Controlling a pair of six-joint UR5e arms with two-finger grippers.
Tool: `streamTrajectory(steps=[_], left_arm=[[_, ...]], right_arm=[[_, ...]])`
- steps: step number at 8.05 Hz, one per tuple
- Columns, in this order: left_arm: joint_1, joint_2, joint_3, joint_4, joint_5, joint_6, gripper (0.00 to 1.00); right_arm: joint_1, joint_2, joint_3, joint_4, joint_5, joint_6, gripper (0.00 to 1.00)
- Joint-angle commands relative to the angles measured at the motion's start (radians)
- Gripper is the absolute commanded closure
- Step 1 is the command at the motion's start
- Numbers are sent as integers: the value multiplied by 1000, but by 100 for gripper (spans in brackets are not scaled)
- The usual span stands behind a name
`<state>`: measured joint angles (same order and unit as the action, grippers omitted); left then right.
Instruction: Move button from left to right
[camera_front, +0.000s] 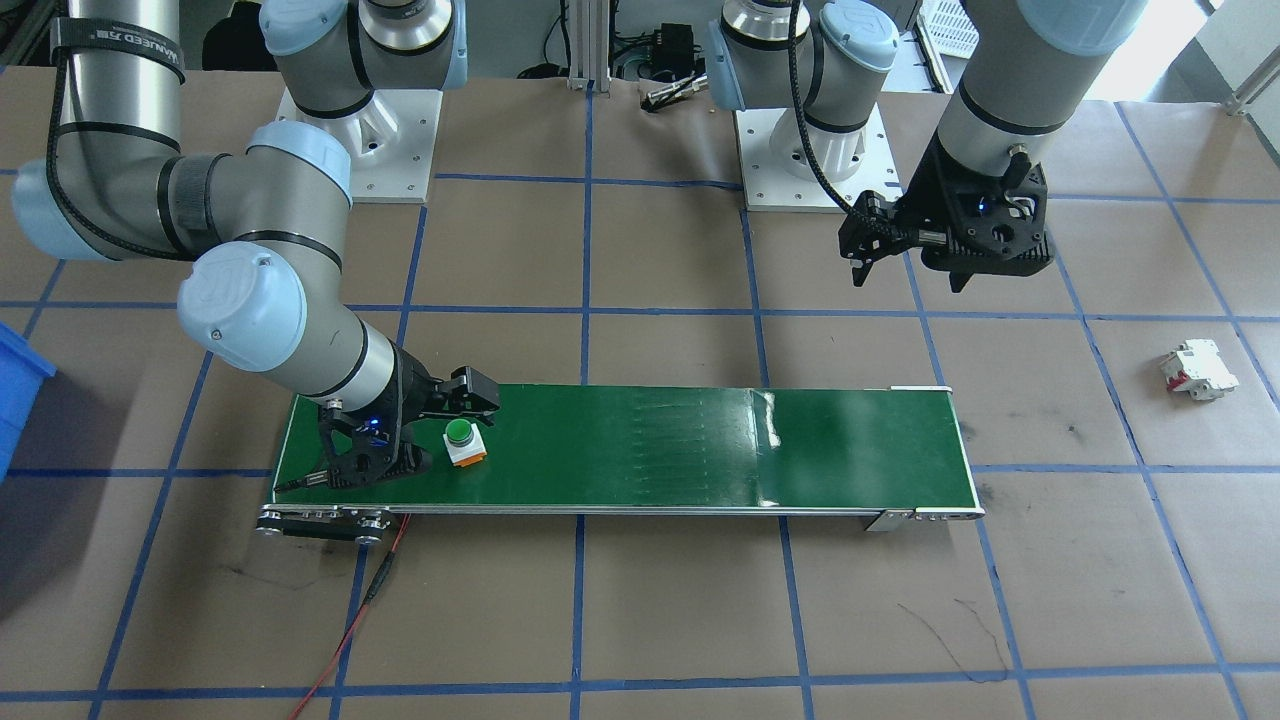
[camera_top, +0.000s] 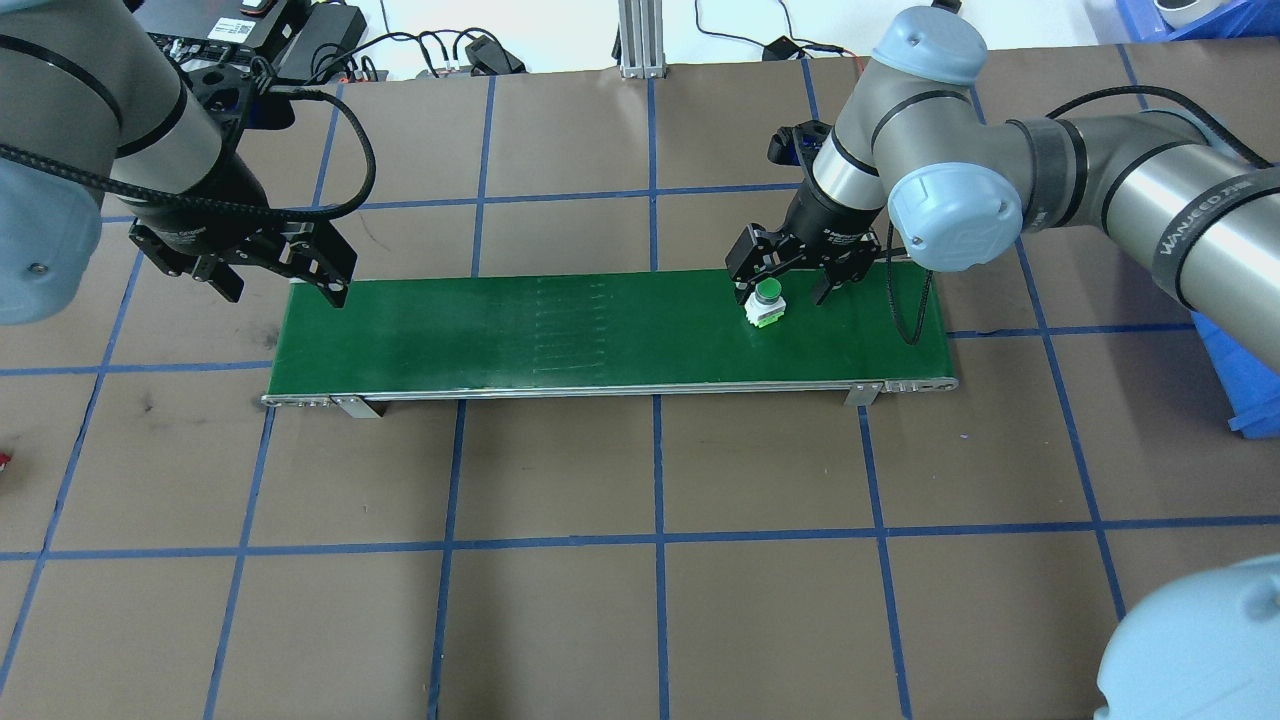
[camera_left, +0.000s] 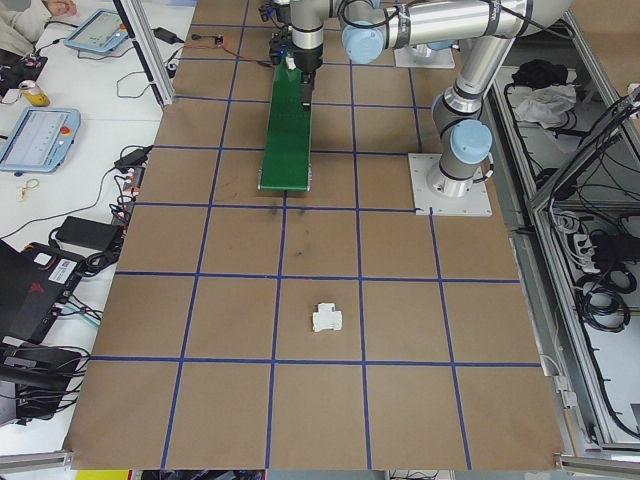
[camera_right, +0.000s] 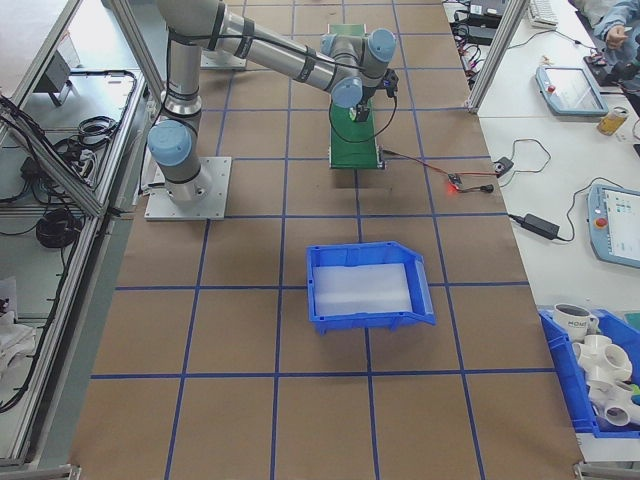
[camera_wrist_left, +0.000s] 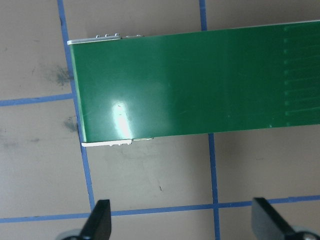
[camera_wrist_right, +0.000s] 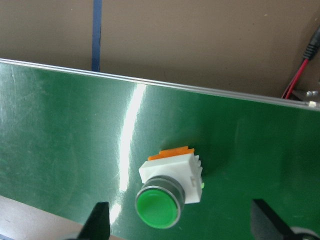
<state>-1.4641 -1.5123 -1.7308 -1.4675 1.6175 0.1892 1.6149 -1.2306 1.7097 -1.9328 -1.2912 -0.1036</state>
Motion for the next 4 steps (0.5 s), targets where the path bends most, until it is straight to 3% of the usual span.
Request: streamTrajectory(steps=[1, 2, 4], left_arm=[[-1, 6, 7, 29, 5, 6, 0], [1, 15, 4, 27, 2, 9, 0], [-1, 18, 2, 29, 5, 12, 0]], right_arm=[[-1, 2, 7, -2, -116, -19, 15], [-3, 2, 5, -5, -187, -65, 39], [-12, 0, -4, -3, -227, -93, 74]])
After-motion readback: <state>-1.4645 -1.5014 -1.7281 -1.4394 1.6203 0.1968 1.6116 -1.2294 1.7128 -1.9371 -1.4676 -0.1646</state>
